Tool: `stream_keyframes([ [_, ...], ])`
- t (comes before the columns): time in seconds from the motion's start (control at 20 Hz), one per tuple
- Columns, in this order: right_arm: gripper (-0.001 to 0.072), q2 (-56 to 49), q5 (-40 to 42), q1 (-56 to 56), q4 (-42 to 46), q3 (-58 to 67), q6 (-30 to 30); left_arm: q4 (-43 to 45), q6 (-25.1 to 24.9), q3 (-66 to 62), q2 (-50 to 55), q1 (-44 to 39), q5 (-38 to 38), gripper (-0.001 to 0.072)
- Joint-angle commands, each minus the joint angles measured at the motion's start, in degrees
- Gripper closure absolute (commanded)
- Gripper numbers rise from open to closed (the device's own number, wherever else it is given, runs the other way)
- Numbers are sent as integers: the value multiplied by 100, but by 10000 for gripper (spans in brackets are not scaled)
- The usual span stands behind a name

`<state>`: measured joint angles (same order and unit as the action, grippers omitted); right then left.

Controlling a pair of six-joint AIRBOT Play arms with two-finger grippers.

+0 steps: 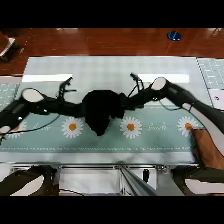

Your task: Fold the shirts.

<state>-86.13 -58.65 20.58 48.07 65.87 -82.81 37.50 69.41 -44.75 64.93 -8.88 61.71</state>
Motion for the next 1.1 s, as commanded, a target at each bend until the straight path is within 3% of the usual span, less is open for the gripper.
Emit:
stream_keyframes([
  [0.0,685,793,-466,-566,949,1272,-317,-9,81,-955,-664,1019,157,694],
  [0.1,685,1449,-452,-979,949,2205,-234,-195,555,-1718,-1139,1637,-323,694],
  [0.35,685,3115,-485,-1189,1998,3587,-170,-365,605,-3670,-1897,2640,-535,694],
  [0.65,685,5036,-597,-1189,3615,3810,-682,1099,603,-4592,-3060,3578,-177,694],
  [0.8,685,5545,-1088,-1189,4374,3810,-1078,1873,610,-4551,-3512,3355,442,694],
  [1.05,685,5630,-2085,-1189,4551,3633,-1231,1912,610,-4446,-3668,2531,1119,694],
])
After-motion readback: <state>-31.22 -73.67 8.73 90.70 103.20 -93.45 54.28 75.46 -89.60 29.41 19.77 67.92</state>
